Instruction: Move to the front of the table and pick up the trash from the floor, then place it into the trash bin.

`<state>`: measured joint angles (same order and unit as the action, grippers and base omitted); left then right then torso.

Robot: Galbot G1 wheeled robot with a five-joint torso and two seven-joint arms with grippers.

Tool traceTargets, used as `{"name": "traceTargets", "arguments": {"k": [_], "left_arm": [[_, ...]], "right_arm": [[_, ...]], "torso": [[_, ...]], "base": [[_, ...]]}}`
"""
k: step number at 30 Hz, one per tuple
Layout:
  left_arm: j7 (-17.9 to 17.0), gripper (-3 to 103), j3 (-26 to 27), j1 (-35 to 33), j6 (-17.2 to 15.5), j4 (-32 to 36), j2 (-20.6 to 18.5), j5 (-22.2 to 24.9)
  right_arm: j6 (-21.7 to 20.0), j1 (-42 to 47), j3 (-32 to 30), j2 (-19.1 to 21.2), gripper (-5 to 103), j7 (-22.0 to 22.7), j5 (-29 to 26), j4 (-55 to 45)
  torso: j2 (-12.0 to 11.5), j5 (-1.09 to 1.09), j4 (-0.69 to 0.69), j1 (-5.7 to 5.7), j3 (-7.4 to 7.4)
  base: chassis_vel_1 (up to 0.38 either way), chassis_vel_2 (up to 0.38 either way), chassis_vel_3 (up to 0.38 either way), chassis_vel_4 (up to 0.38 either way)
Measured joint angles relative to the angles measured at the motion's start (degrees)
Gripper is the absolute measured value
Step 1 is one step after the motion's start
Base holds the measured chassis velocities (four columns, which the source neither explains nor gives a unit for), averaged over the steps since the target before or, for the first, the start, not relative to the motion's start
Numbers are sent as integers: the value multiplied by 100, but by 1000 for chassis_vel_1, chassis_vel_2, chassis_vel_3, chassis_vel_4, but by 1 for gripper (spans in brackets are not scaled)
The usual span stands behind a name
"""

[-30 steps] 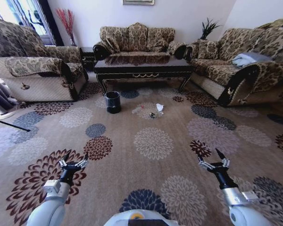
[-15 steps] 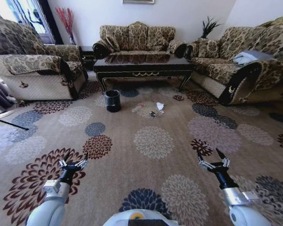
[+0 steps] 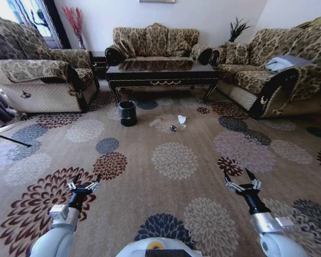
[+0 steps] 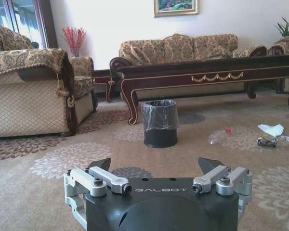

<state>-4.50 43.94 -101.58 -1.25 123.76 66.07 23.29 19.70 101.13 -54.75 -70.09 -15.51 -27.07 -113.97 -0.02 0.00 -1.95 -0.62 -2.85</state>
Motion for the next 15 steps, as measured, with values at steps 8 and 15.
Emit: {"name": "traceTargets", "arguments": {"k": [8, 15], "left_arm": [[-75, 100, 0, -12, 123, -6, -2, -23], [-123, 100, -6, 0, 377, -59, 25, -87]], "right_arm": [[-2, 8, -7, 11, 100, -9, -1, -4], [-8, -8, 3, -14, 100, -90, 21, 22]], "torso": [[0, 0, 1, -6, 2], [0, 0, 0, -8, -12]], "base": [[0, 0, 0, 0], [0, 0, 0, 0]]}}
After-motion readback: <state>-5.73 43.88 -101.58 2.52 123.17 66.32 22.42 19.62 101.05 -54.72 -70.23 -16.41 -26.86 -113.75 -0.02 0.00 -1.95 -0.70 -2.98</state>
